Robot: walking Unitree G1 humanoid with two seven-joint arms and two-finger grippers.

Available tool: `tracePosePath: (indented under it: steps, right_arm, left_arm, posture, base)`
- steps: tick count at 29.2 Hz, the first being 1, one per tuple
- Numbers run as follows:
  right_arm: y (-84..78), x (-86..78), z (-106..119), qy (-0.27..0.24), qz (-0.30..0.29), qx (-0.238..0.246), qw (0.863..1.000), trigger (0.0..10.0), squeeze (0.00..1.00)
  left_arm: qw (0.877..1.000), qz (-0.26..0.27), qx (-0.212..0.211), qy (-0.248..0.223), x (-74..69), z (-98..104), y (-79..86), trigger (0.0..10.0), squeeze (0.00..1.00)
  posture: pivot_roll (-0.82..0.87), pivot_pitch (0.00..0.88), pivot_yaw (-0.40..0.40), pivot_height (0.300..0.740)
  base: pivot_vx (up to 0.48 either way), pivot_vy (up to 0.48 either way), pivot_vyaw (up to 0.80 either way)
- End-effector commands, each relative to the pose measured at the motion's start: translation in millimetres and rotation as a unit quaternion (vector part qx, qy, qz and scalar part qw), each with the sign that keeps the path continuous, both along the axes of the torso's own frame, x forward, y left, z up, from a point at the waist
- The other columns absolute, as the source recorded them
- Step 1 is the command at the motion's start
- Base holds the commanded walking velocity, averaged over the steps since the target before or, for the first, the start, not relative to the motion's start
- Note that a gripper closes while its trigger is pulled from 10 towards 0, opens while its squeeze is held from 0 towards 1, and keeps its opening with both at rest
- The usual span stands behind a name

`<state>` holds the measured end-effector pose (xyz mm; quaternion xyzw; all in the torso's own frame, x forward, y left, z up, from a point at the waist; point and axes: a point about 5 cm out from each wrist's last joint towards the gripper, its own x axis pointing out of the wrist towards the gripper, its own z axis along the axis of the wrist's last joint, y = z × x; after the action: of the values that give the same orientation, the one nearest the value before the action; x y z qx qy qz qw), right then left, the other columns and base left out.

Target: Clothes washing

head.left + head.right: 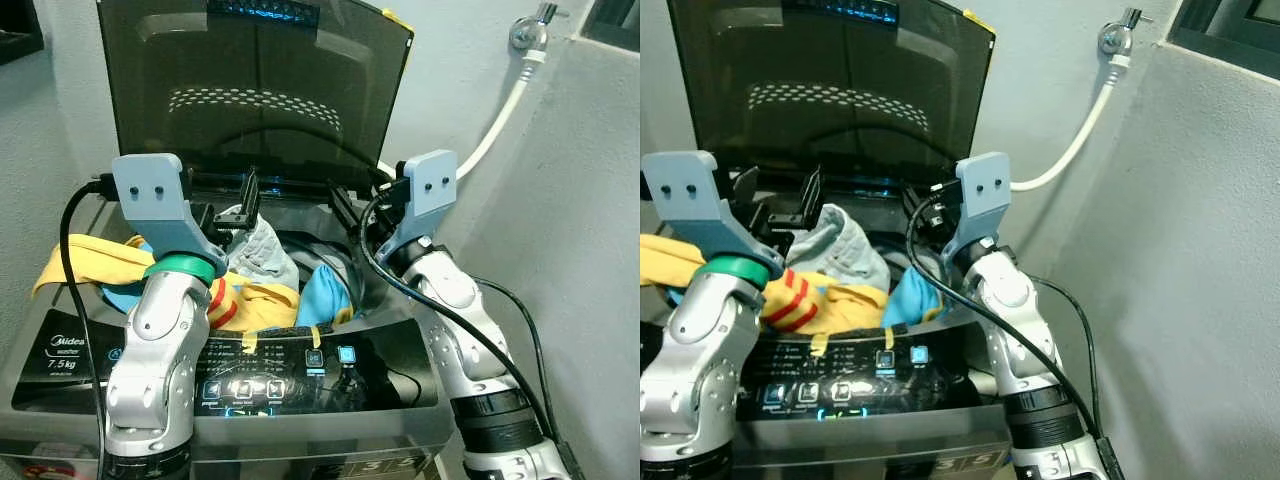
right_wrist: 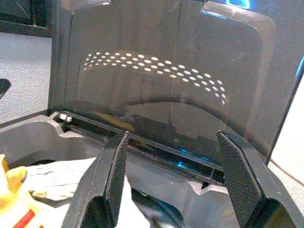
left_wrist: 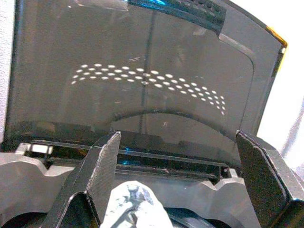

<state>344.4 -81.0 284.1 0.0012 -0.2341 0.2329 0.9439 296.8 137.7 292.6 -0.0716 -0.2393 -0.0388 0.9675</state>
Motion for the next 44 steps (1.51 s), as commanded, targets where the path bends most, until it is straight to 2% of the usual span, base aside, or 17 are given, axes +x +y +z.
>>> tracePosePath:
  steps: [1, 26, 44]
  right_arm:
    - [-1.5, 0.9, -0.9, 0.001, -0.002, -0.005, 1.000, 10.0, 0.00]
    - [1.4, 1.5, -3.6, 0.005, 0.007, -0.012, 1.000, 10.0, 0.00]
    - [1.2, 1.3, -5.9, 0.009, 0.006, -0.012, 1.000, 10.0, 0.00]
  left_arm:
    - [1.000, -0.005, 0.006, 0.001, -1.8, -2.5, -3.1, 10.0, 0.00]
    - [0.999, 0.004, 0.003, 0.037, 1.5, -15.0, -1.4, 10.0, 0.00]
    - [0.999, 0.004, 0.005, 0.038, 0.7, -16.0, -0.6, 10.0, 0.00]
  posture:
    - [0.06, 0.000, -0.088, 0.740]
    - [0.06, 0.000, -0.087, 0.740]
    - [0.06, 0.000, -0.089, 0.740]
  base:
    - [0.000, 0.000, 0.00]
    - [0.000, 0.000, 0.00]
    - [-0.444, 0.000, 0.00]
